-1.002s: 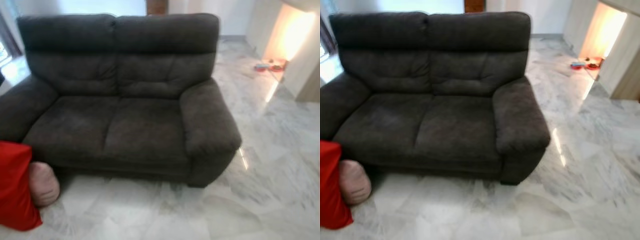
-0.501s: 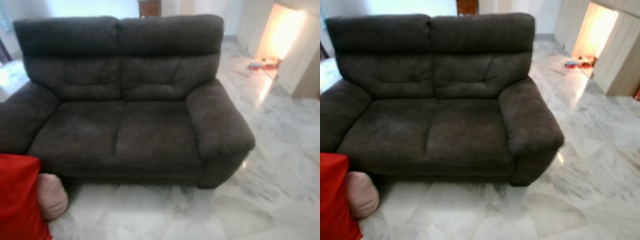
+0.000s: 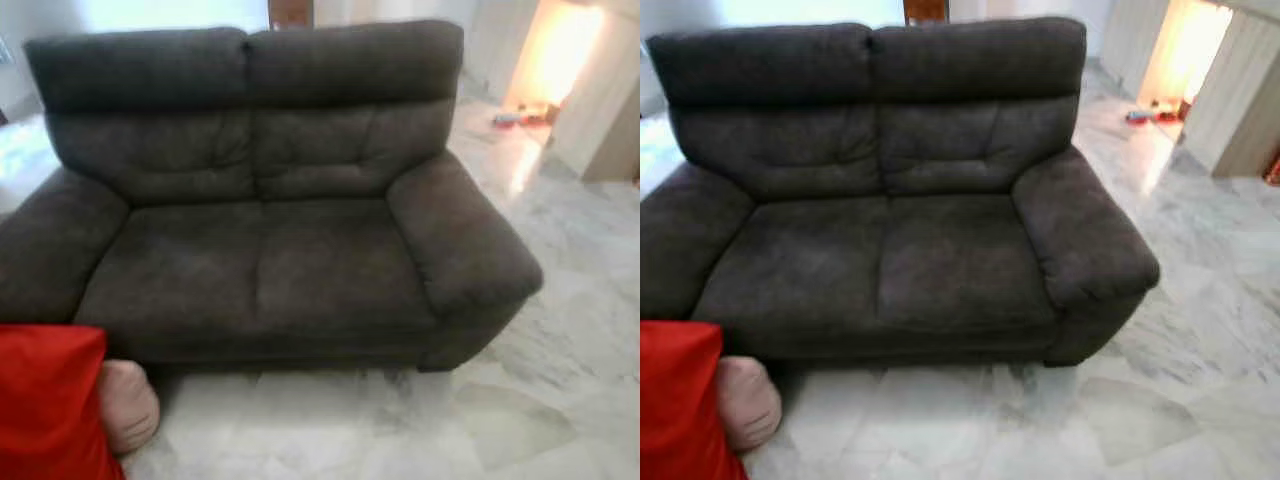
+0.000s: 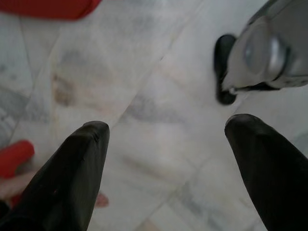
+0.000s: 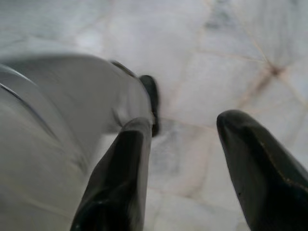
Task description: Move the pillow to the sofa from floor
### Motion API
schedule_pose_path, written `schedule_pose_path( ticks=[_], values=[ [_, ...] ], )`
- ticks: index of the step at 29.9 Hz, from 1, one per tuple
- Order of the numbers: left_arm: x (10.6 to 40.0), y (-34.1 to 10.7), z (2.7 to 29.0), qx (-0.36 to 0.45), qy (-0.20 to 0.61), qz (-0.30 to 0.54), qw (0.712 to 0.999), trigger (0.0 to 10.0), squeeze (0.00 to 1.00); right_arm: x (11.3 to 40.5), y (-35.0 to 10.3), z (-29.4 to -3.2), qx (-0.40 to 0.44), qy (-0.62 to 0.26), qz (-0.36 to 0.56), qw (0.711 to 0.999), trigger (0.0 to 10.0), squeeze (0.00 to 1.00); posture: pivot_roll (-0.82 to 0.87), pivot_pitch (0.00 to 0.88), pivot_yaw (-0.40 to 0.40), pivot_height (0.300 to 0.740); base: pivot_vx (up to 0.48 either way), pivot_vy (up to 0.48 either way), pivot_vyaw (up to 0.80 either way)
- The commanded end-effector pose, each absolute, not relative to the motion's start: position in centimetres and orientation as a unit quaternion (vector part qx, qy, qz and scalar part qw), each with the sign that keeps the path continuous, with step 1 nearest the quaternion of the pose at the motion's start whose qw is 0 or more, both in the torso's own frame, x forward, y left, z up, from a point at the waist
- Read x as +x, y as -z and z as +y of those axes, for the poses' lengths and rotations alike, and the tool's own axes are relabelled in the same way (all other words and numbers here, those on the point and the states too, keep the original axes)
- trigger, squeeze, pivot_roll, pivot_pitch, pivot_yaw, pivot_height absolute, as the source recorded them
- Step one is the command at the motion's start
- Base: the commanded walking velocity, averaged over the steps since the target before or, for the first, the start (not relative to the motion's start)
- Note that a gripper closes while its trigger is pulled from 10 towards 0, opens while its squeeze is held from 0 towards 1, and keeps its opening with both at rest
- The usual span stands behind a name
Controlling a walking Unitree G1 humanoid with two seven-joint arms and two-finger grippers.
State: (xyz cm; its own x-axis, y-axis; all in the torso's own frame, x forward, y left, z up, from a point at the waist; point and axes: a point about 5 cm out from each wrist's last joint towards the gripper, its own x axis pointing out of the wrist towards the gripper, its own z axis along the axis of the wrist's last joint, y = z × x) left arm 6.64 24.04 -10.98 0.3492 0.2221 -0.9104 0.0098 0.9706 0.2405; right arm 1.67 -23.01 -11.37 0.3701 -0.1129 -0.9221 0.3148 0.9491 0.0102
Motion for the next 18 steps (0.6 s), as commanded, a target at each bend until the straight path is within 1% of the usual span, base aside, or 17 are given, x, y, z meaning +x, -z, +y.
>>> schedule_pose_path(
  ticks=[1, 9, 11, 18],
  values=[
    [6.38, 11.00, 24.21, 0.097, -0.070, 0.571, 0.812, 10.0, 0.00, 1.70, 11.29, -23.30, 0.081, 0.125, 0.546, 0.824, 10.0, 0.00, 0.07, 0.000, -0.014, 0.740, 0.000, 0.334, 0.45],
    [6.27, 11.02, 24.21, 0.098, -0.070, 0.573, 0.811, 10.0, 0.00, 1.62, 11.30, -23.30, 0.088, 0.131, 0.546, 0.823, 10.0, 0.00, 0.07, 0.000, -0.014, 0.740, 0.000, 0.329, 0.67],
    [6.20, 11.01, 24.28, 0.098, -0.071, 0.574, 0.810, 10.0, 0.00, 1.51, 11.33, -23.27, 0.100, 0.143, 0.545, 0.820, 10.0, 0.00, 0.07, 0.000, -0.015, 0.740, 0.000, 0.330, 0.00],
    [6.20, 11.03, 24.24, 0.097, -0.071, 0.575, 0.810, 10.0, 0.00, 1.56, 11.31, -23.31, 0.100, 0.145, 0.542, 0.822, 10.0, 0.00, 0.07, 0.000, -0.014, 0.740, 0.000, 0.328, 0.00]
  ],
)
